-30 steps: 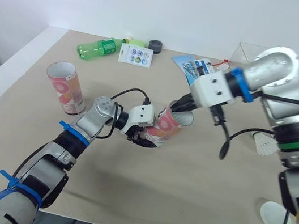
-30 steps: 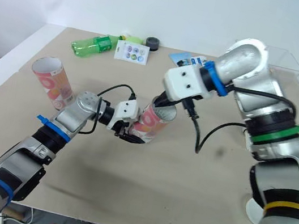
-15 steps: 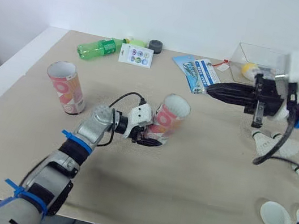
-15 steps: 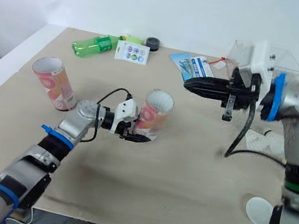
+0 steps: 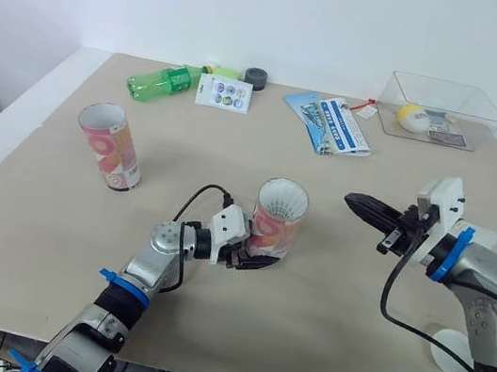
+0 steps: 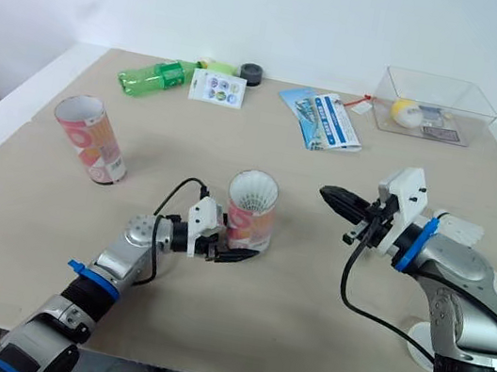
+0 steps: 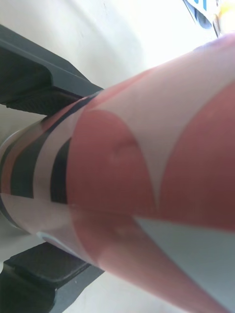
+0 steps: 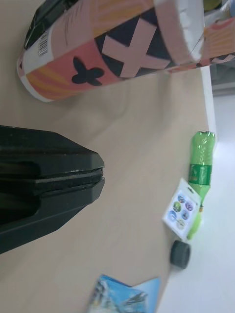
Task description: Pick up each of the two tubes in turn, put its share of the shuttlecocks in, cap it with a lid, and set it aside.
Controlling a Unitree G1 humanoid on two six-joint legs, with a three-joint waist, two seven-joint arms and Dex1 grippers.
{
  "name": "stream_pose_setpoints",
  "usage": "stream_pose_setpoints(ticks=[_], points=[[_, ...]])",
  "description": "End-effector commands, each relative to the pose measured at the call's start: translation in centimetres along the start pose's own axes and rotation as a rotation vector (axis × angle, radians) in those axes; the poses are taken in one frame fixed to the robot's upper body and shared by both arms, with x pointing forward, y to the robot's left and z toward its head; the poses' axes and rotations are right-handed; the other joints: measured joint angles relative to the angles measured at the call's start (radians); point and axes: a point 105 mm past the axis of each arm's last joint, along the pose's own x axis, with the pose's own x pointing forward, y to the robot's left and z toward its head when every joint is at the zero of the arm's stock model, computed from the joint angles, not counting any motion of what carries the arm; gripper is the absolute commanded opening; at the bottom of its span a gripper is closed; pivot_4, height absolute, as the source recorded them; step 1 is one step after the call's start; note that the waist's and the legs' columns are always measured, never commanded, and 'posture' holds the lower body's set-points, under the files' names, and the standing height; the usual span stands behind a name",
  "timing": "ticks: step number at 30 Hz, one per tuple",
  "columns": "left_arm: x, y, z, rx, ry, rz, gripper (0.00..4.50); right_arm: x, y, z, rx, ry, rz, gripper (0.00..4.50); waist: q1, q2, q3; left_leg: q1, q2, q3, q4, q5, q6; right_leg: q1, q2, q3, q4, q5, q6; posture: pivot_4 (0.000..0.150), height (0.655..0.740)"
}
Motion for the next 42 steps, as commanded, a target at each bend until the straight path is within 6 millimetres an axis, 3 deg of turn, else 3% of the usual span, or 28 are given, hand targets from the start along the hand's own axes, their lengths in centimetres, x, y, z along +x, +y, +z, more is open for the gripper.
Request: stream_pose_setpoints(ticks=[1, 6, 11, 13, 14, 16, 23, 31, 42], points=[[0.1, -0.6, -0.6, 0.026, 0.035, -0.029, 3.04, -0.6, 0.7, 0.0, -0.007, -0.040, 0.011, 0.10, 0.000, -0.001, 0.000, 0.000, 0.000, 0.000, 0.000, 0.000, 0.000, 0.000, 0.000, 0.000, 0.000, 0.000, 0.000, 0.150, 0.7400], [0.0, -0.9, -1.0, 0.061, 0.069, -0.077, 3.04, -1.1, 1.4, -1.4, 0.078, -0.024, 0.037, 0.10, 0.000, 0.000, -0.001, 0.000, 0.000, 0.000, 0.000, 0.000, 0.000, 0.000, 0.000, 0.000, 0.000, 0.000, 0.000, 0.150, 0.7400], [0.4, -1.2, -0.8, 0.066, 0.065, -0.094, 3.04, -3.9, 1.6, -2.5, 0.047, 0.136, 0.117, 2.44, 0.003, 0.000, -0.001, 0.000, 0.000, 0.000, 0.000, 0.000, 0.000, 0.000, 0.000, 0.000, 0.000, -0.001, 0.000, 0.150, 0.7400], [0.5, -1.3, -0.8, 0.063, 0.060, -0.094, 3.04, -5.3, 1.3, -2.4, 0.068, 0.182, 0.120, 3.15, 0.003, 0.000, -0.001, 0.000, -0.001, 0.000, -0.001, 0.000, 0.000, 0.001, -0.001, 0.000, -0.001, -0.001, 0.000, 0.150, 0.7400], [0.6, -1.4, -0.8, 0.062, 0.060, -0.097, 3.04, -6.2, 1.1, -2.6, 0.094, 0.228, 0.121, 3.84, 0.003, 0.000, -0.001, 0.000, -0.001, 0.000, -0.001, 0.000, 0.000, 0.001, -0.001, 0.000, -0.002, -0.002, 0.000, 0.150, 0.7400], [0.7, -1.4, -0.8, 0.060, 0.061, -0.098, 3.04, -8.2, 0.8, -3.2, 0.116, 0.346, 0.129, 4.44, 0.006, 0.000, -0.001, -0.001, -0.002, 0.000, -0.001, 0.000, 0.000, 0.001, -0.001, 0.000, -0.002, -0.002, 0.000, 0.150, 0.7400], [0.9, -1.7, -0.9, 0.044, 0.051, -0.098, 3.04, -14.4, 1.2, -4.8, 0.179, 0.759, 0.142, 4.44, 0.010, -0.001, -0.001, 0.000, -0.003, 0.000, -0.001, -0.001, 0.000, 0.000, -0.003, 0.000, -0.002, -0.003, 0.001, 0.150, 0.7400], [1.5, -2.2, -0.9, 0.019, 0.040, -0.108, 3.04, -16.9, 1.1, -5.4, 0.188, 0.940, 0.109, 4.44, 0.012, -0.005, 0.001, -0.001, -0.004, 0.000, 0.000, -0.001, -0.001, 0.000, -0.004, 0.000, -0.002, -0.003, 0.001, 0.150, 0.7400], [1.5, -2.5, -1.2, 0.002, 0.049, -0.119, 3.04, -19.0, 1.3, -6.9, 0.235, 0.975, 0.052, 4.44, 0.014, -0.006, 0.001, -0.002, -0.005, 0.000, 0.000, -0.003, -0.004, 0.001, -0.005, 0.000, -0.003, -0.006, 0.003, 0.150, 0.7400]])
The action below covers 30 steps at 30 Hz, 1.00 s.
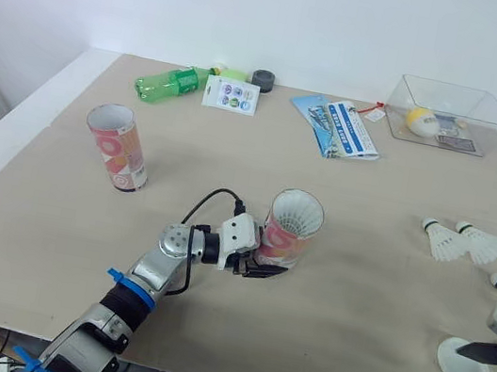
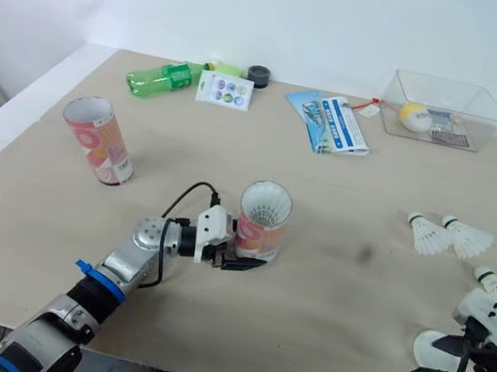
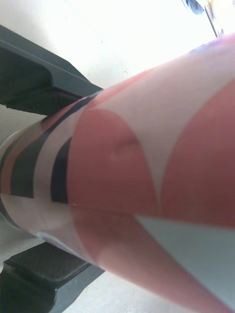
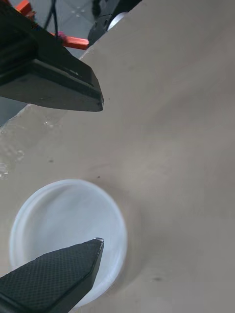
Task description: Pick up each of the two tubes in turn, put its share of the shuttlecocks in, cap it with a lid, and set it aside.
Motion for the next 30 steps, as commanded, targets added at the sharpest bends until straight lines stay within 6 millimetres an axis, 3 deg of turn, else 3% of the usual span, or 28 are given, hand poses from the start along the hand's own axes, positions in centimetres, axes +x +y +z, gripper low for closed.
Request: stream_pose_setpoints(ticks=[1, 9, 10, 12, 20, 27, 30], points=[[0.4, -1.5, -1.4, -0.040, 0.046, -0.051, 3.04, -0.2, -0.5, -0.2, -0.007, -0.025, -0.041, 4.44, 0.000, 0.000, 0.000, 0.000, 0.000, 0.000, 0.000, 0.000, 0.000, 0.000, 0.000, 0.000, 0.000, 0.000, 0.000, 0.150, 0.7400], [0.5, -1.5, -1.4, -0.046, 0.046, -0.051, 3.04, 1.9, -1.5, -1.0, -0.067, 0.016, -0.079, 4.44, -0.002, -0.004, -0.002, 0.001, 0.000, 0.000, 0.000, 0.000, 0.000, 0.001, 0.000, 0.000, 0.000, 0.000, 0.000, 0.150, 0.7400], [0.5, -1.5, -1.5, -0.046, 0.046, -0.051, 3.04, 2.1, -1.6, -1.0, -0.082, 0.023, -0.081, 4.21, -0.002, -0.005, -0.002, 0.002, 0.000, 0.000, 0.000, 0.000, 0.000, 0.001, 0.000, 0.000, 0.000, 0.000, 0.000, 0.150, 0.7400], [0.4, -1.5, -1.5, -0.046, 0.048, -0.048, 3.04, 2.5, -1.6, -0.6, -0.111, 0.022, -0.083, 3.72, -0.002, -0.007, -0.004, 0.002, 0.000, 0.000, 0.000, 0.000, 0.000, 0.001, 0.000, 0.000, 0.000, 0.000, 0.000, 0.150, 0.7400], [0.2, -1.3, -1.8, -0.042, 0.058, -0.046, 3.04, 2.9, -0.7, 0.3, -0.144, 0.045, -0.068, 0.04, -0.001, -0.012, -0.007, 0.002, 0.000, 0.000, 0.000, 0.000, 0.000, 0.002, 0.000, -0.001, 0.000, 0.000, 0.000, 0.150, 0.7400], [0.2, -0.9, -1.8, -0.037, 0.064, -0.047, 3.04, 3.1, -0.3, 0.7, -0.151, 0.059, -0.061, 0.04, -0.001, -0.011, -0.008, 0.002, 0.000, -0.001, 0.000, 0.000, 0.000, 0.003, 0.000, -0.001, 0.000, 0.000, 0.000, 0.150, 0.7400], [0.3, -0.8, -1.8, -0.034, 0.066, -0.049, 3.04, 3.1, -0.2, 1.8, -0.209, 0.025, -0.066, 0.04, -0.001, -0.011, -0.008, 0.002, 0.000, 0.000, 0.000, 0.000, 0.000, 0.003, 0.000, -0.001, 0.000, 0.000, 0.000, 0.150, 0.7400]])
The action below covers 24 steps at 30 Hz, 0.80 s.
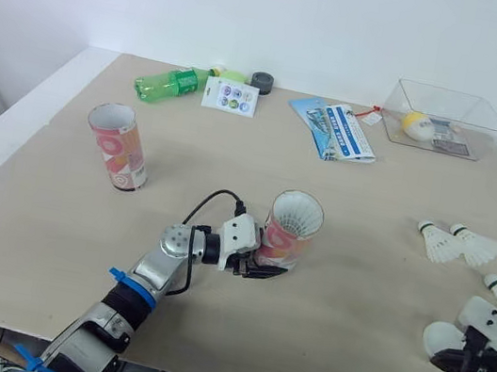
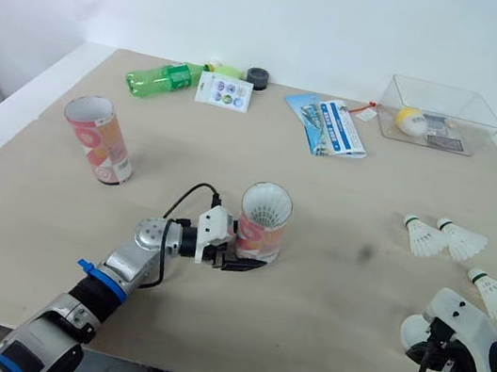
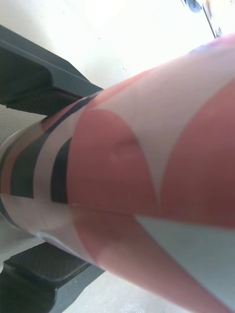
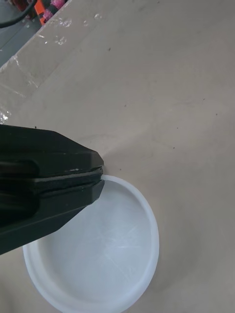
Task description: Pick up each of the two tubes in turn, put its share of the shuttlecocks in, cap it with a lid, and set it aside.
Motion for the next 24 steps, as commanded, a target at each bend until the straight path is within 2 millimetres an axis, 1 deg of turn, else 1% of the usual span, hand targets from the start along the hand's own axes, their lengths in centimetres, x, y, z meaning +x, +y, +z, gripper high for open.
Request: stream_pose_setpoints(ticks=[1, 3, 8, 12, 13, 18, 21, 22, 24], points=[[0.3, -0.8, -1.4, -0.024, 0.055, -0.042, 3.04, 0.2, 0.4, 1.9, -0.097, -0.052, 0.012, 0.04, 0.000, 0.000, 0.000, 0.000, 0.000, 0.000, 0.000, 0.000, 0.000, 0.000, 0.000, 0.000, 0.000, 0.000, 0.000, 0.150, 0.7400], [0.4, -0.7, -1.4, -0.023, 0.055, -0.041, 3.04, -0.1, 0.5, 3.7, -0.170, -0.111, 0.022, 0.04, 0.000, 0.000, 0.000, 0.000, 0.000, 0.000, 0.001, 0.000, 0.000, 0.000, 0.000, 0.000, 0.000, 0.001, 0.000, 0.150, 0.7400], [0.2, -0.2, -1.8, -0.025, 0.061, -0.035, 3.04, -1.9, 0.6, 9.2, -0.450, -0.219, 0.021, 0.04, -0.003, 0.005, 0.000, 0.000, 0.000, 0.001, 0.003, 0.000, 0.000, 0.000, -0.001, 0.000, 0.000, 0.002, 0.001, 0.150, 0.7400], [0.1, 0.3, -2.0, -0.036, 0.068, -0.024, 3.04, -3.5, 1.3, 12.7, -0.662, -0.270, 0.045, 0.04, -0.003, 0.009, -0.002, 0.000, 0.000, 0.001, 0.002, 0.000, 0.000, 0.000, -0.001, 0.000, 0.000, 0.001, 0.000, 0.150, 0.7400], [0.0, 0.5, -2.0, -0.042, 0.071, -0.027, 3.04, -4.1, 1.4, 13.9, -0.717, -0.292, 0.046, 0.04, -0.003, 0.008, -0.002, -0.001, 0.000, 0.001, 0.001, 0.000, 0.000, 0.000, -0.001, 0.000, 0.000, 0.001, 0.000, 0.150, 0.7400], [-0.2, 0.9, -2.3, -0.070, 0.094, -0.045, 3.04, -6.9, 1.2, 18.2, -0.979, -0.337, 0.002, 0.04, -0.007, 0.010, -0.002, -0.001, 0.000, 0.001, 0.001, 0.000, 0.000, -0.001, -0.001, 0.000, 0.000, 0.001, 0.000, 0.150, 0.7400], [-0.3, 1.0, -2.5, -0.077, 0.110, -0.056, 3.04, -8.7, 1.2, 21.0, -1.150, -0.343, -0.029, 0.04, -0.012, 0.011, -0.001, 0.000, 0.000, 0.002, 0.001, 0.000, 0.000, -0.002, -0.001, 0.000, 0.000, 0.002, 0.000, 0.150, 0.7400], [-0.3, 1.1, -2.5, -0.077, 0.111, -0.057, 3.04, -9.0, 1.5, 21.8, -1.198, -0.344, -0.033, 0.04, -0.013, 0.010, -0.001, 0.000, 0.000, 0.001, 0.000, 0.000, 0.000, -0.001, -0.001, -0.001, 0.000, 0.002, 0.000, 0.150, 0.7400], [-0.3, 1.1, -2.6, -0.075, 0.118, -0.061, 3.04, -9.6, 2.6, 23.4, -1.281, -0.373, -0.013, 0.04, -0.015, 0.011, -0.001, 0.000, 0.000, 0.002, 0.000, 0.000, 0.000, -0.002, -0.001, 0.000, 0.000, 0.002, -0.001, 0.150, 0.7400]])
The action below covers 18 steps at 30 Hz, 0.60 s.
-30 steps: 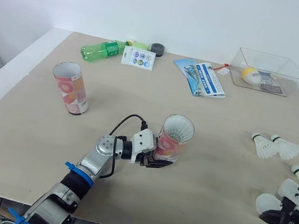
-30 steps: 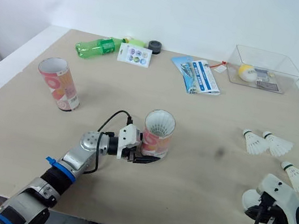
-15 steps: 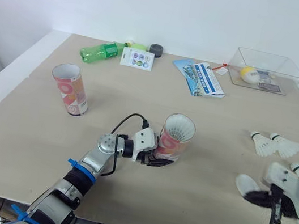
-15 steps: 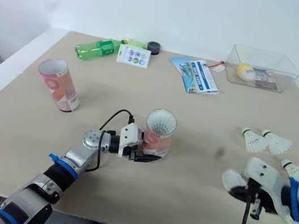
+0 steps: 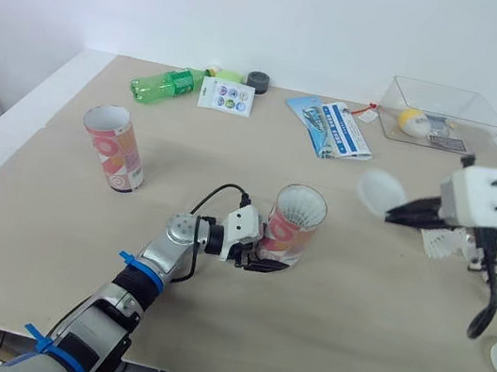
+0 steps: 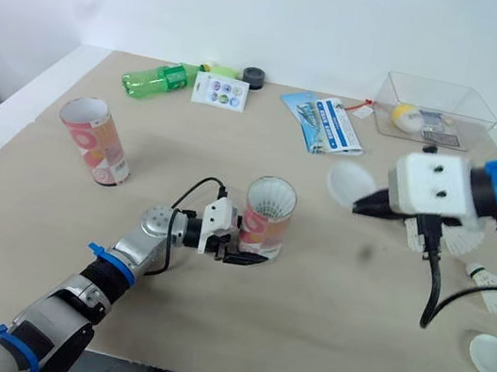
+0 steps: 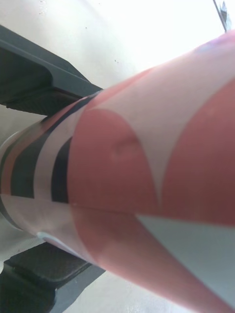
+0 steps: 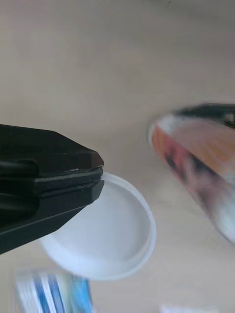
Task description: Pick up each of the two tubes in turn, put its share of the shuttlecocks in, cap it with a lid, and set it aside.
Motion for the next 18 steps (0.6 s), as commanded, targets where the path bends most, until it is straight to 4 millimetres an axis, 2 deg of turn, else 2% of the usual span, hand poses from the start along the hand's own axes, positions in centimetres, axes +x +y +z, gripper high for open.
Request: stream_pose_setpoints(ticks=[1, 3, 6, 12, 18], points=[[-0.5, -0.3, -2.3, -0.051, 0.095, -0.005, 3.04, 0.3, -1.1, 2.8, -0.159, -0.067, 0.070, 0.04, -0.001, 0.000, 0.000, 0.000, 0.000, 0.000, 0.000, 0.000, 0.000, 0.000, 0.000, 0.000, 0.000, 0.000, 0.000, 0.150, 0.7400], [-0.4, -0.2, -2.2, -0.049, 0.095, -0.005, 3.04, 0.8, -1.2, 4.1, -0.211, -0.115, 0.109, 0.04, 0.001, 0.000, 0.000, 0.000, 0.000, -0.001, -0.001, 0.000, 0.000, -0.001, 0.000, 0.000, 0.000, 0.000, -0.001, 0.150, 0.7400], [-0.4, -0.2, -2.2, -0.047, 0.096, -0.006, 3.04, 1.7, -1.3, 5.0, -0.234, -0.177, 0.153, 0.04, 0.002, 0.000, 0.000, -0.001, 0.000, -0.001, -0.002, 0.000, 0.000, -0.001, 0.000, 0.000, 0.000, -0.001, -0.001, 0.150, 0.7400], [-0.6, -0.5, -2.5, -0.052, 0.100, -0.001, 3.04, 3.2, -1.4, 5.4, -0.305, -0.223, 0.224, 0.04, 0.000, 0.000, 0.000, 0.000, 0.001, 0.000, -0.002, 0.000, 0.000, -0.001, 0.001, 0.000, 0.000, 0.000, -0.002, 0.150, 0.7400], [-0.7, -0.7, -2.7, -0.056, 0.104, 0.004, 3.04, 4.1, -1.4, 4.9, -0.325, -0.213, 0.271, 0.04, 0.000, 0.001, 0.000, 0.000, 0.001, 0.000, -0.002, 0.000, 0.000, -0.002, 0.001, 0.000, 0.000, 0.000, -0.002, 0.150, 0.7400]])
